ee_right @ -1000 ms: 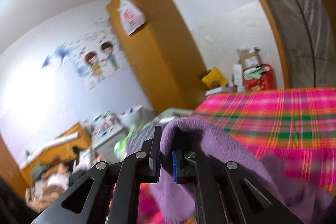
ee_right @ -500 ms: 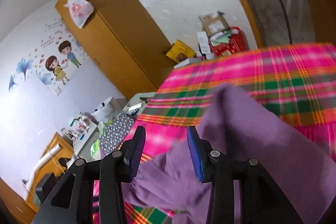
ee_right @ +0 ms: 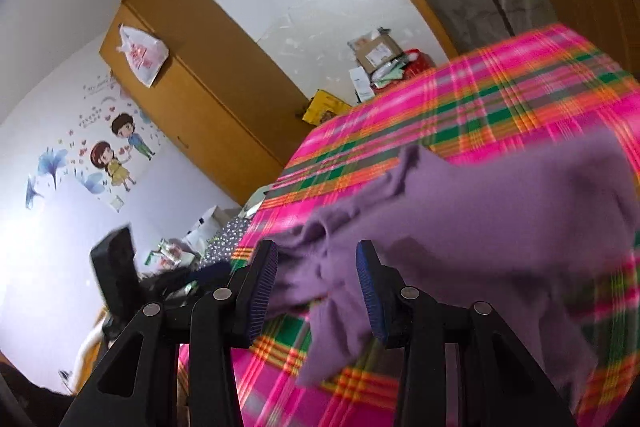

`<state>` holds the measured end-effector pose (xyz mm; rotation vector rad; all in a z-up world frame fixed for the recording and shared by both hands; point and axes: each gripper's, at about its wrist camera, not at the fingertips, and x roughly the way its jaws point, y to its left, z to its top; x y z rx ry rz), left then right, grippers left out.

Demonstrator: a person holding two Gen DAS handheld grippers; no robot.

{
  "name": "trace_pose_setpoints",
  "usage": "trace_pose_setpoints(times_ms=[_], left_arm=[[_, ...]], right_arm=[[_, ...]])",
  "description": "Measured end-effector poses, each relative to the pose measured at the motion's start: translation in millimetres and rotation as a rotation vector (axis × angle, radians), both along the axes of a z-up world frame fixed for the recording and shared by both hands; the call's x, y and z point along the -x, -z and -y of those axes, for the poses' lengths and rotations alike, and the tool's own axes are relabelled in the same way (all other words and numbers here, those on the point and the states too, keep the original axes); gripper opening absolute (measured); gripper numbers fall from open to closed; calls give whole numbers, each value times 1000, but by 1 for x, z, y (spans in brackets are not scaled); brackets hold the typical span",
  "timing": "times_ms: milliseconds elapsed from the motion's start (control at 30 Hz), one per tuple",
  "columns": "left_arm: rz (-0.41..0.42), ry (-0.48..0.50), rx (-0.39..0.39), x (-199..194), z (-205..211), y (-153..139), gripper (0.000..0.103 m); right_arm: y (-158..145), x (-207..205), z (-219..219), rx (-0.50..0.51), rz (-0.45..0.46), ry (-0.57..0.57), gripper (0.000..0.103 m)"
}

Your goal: Fold clothes

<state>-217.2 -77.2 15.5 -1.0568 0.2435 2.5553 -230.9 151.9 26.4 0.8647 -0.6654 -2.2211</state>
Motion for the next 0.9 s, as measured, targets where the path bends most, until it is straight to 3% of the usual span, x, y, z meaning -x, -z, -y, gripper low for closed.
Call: trace_pose_setpoints(times_ms=[233, 533, 667, 900], left_arm=[[-11, 110, 77, 38, -48, 12, 32], [15, 176, 79, 66, -88, 27, 31], [12, 175, 73, 73, -91, 31, 13], [-50, 52, -19, 86, -47, -3, 10]], right_arm=[[27, -24, -13, 24, 81, 13, 43], [32, -21, -27, 38, 101, 37, 43], [31, -20, -27, 38, 97, 30, 43], [25, -19, -24, 23, 74, 12, 43]])
